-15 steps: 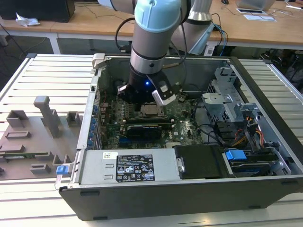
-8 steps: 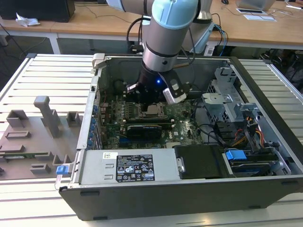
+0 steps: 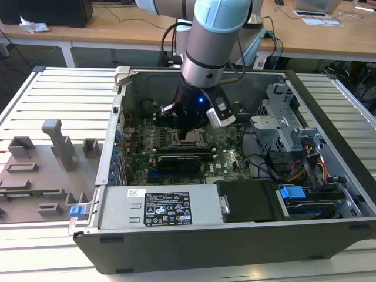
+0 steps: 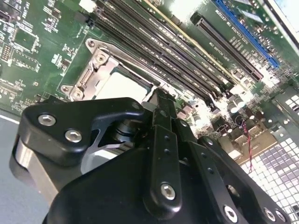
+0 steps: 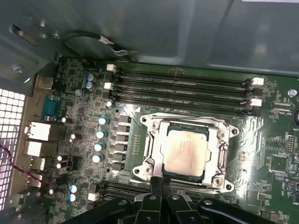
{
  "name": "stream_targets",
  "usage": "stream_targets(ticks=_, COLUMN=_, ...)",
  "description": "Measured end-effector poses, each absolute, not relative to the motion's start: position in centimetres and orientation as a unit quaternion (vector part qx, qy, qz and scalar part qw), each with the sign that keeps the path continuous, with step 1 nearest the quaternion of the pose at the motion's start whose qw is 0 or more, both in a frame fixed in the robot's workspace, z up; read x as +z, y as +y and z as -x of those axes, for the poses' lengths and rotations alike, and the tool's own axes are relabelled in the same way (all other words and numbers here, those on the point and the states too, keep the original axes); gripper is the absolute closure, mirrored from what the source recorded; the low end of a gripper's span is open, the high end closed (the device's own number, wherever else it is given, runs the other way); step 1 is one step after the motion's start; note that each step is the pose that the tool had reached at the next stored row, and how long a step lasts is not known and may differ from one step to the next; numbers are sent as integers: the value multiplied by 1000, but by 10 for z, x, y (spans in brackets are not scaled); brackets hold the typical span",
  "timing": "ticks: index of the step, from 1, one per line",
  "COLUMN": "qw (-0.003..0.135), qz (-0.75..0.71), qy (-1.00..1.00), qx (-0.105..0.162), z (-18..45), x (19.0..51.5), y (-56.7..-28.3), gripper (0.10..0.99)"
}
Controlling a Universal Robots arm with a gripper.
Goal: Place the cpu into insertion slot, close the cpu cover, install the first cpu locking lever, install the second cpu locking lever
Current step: 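Install the second cpu locking lever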
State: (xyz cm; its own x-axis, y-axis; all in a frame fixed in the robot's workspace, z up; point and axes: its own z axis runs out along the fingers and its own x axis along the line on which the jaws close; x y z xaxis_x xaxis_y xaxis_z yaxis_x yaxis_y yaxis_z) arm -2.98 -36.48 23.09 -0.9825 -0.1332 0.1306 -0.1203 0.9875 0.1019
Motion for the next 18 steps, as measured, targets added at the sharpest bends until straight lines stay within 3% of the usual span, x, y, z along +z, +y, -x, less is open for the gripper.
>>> stream_targets(ticks=18, qw=72, qz=-63, qy=-995, qx=-38, z=21, x=242, y=-361, gripper=980)
